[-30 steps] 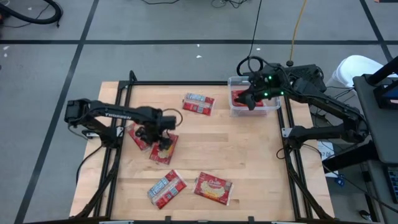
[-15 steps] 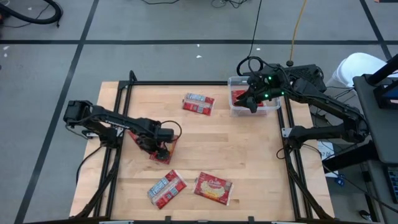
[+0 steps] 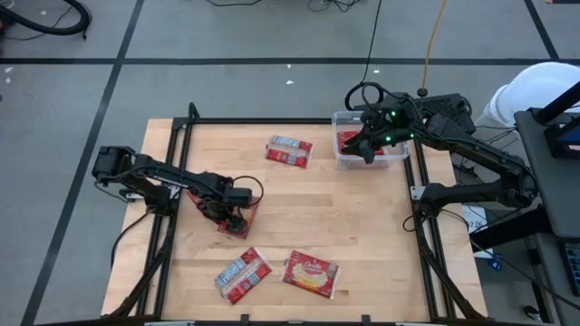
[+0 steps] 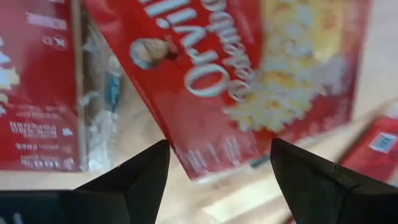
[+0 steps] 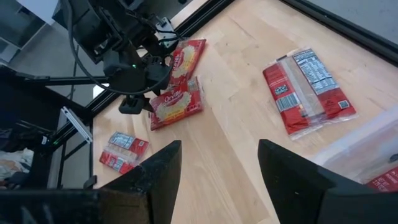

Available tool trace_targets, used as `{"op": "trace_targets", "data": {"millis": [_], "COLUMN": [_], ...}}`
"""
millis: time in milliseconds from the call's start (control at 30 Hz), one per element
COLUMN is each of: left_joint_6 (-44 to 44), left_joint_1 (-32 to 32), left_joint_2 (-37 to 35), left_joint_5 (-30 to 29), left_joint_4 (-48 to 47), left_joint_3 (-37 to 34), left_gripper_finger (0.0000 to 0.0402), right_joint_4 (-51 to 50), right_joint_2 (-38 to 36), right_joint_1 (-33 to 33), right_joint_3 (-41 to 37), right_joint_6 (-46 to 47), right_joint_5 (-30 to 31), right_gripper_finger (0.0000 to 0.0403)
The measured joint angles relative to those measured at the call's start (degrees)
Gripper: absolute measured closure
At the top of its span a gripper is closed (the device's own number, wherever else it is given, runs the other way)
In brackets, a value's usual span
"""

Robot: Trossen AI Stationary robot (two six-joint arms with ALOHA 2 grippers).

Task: Sort popcorn bags into baskets
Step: Put the popcorn bag into the transparent container

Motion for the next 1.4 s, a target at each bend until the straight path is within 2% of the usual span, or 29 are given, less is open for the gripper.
{"op": "trace_targets", "data": {"millis": [300,400,500,667,733,833,967,1167,1400], "left_joint_6": [-0.83,1.75,6.69,14.8,16.11,18.06,21.69,28.72,38.47], "left_joint_1": [0.76,0.7,0.54,0.59,0.73,0.65,0.82,0.76,0.76], "left_joint_2": [-0.26,-0.34,-0.31,-0.19,-0.15,-0.55,-1.32,-1.42,-1.41], "left_joint_5": [1.56,1.82,0.77,-1.13,-1.58,-4.02,-11.62,-19.52,-25.54], "left_joint_4": [5.94,8.21,7.96,7.4,7.5,5.66,2.79,2.89,5.82], "left_joint_3": [-4.53,-5.46,-5.56,-5.65,-5.64,-4.02,0.28,7.52,9.54], "left_gripper_finger": [0.012,0.0139,0.0196,0.0352,0.0385,0.039,0.0397,0.04,0.04], "right_joint_4": [0.49,0.49,0.5,0.97,0.95,0.95,0.93,0.98,5.46], "right_joint_2": [0.0,0.0,0.02,0.02,0.02,0.04,0.07,0.51,4.81], "right_joint_1": [0.0,0.0,-0.01,-0.07,-0.07,-0.07,-0.07,0.19,5.21], "right_joint_3": [0.0,0.0,0.0,0.0,0.0,0.0,0.0,0.02,0.02], "right_joint_6": [0.79,0.79,0.79,0.79,0.9,1.46,2.33,3.85,3.46], "right_joint_5": [0.09,0.27,0.4,0.82,1.75,1.81,1.77,1.77,1.86], "right_gripper_finger": [0.0197,0.0197,0.0197,0.0197,0.0197,0.0197,0.0197,0.0197,0.0197]}}
